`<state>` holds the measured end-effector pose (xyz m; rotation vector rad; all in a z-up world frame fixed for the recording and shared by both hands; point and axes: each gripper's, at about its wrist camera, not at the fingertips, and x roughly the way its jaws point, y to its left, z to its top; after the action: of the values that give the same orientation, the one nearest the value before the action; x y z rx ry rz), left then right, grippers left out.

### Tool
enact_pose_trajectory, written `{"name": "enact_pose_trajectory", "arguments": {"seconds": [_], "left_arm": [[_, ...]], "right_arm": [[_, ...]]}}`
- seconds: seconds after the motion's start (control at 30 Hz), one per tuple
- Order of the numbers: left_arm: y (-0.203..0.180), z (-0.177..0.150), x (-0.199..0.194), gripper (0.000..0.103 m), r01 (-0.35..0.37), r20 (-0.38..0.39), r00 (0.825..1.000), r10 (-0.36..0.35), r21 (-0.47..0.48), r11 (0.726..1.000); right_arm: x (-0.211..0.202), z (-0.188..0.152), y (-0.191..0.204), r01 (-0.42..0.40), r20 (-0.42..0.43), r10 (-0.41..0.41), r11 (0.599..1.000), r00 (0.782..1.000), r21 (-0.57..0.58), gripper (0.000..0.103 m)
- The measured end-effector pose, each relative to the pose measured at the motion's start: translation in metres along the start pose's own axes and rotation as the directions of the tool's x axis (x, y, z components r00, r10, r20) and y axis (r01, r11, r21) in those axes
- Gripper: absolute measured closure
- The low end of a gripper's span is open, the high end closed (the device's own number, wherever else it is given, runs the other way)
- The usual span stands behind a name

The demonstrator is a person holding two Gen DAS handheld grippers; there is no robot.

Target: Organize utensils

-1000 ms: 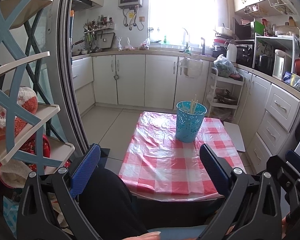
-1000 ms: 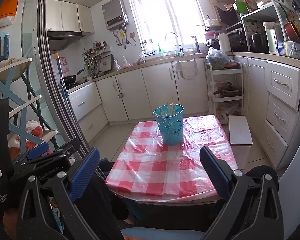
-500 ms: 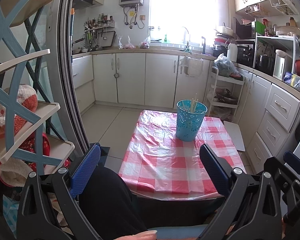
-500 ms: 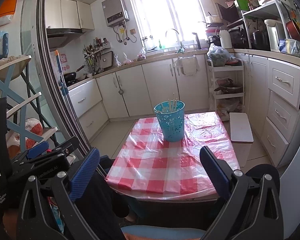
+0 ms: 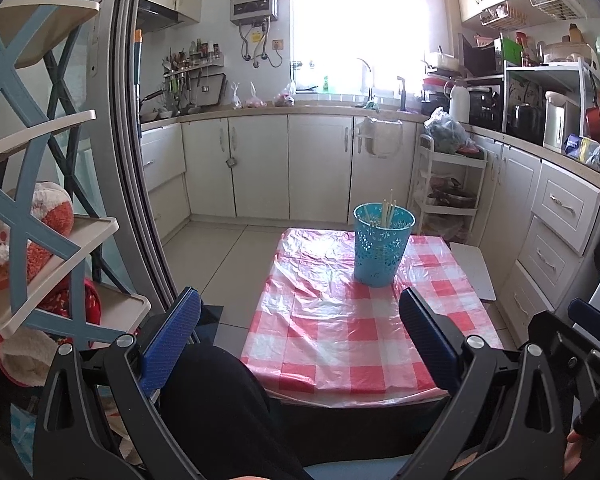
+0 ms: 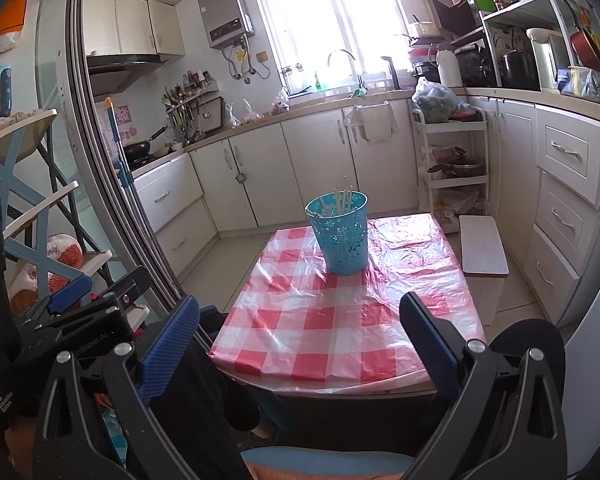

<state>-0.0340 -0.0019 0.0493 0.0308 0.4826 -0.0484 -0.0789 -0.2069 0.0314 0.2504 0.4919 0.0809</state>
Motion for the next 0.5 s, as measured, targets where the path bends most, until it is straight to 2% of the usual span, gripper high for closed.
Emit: {"name": "enact_pose_trajectory", "arguments": {"seconds": [0.17, 0.5], "left_arm": [[-0.002, -0.004, 0.025, 0.007, 0.02, -0.099, 0.995, -0.02, 0.004, 1.0], [-0.003, -0.016, 0.074, 0.007, 0.0, -0.199, 0.98, 0.001, 0.002, 1.0]], "right_arm": [[0.019, -0.003, -0.011, 0.026, -0.033, -0.026, 1.0, 0.999, -0.003, 0.007], [0.091, -0.008, -0.048, 0.107, -0.161, -0.104, 0.994, 0.982, 0.011, 0.007]]}}
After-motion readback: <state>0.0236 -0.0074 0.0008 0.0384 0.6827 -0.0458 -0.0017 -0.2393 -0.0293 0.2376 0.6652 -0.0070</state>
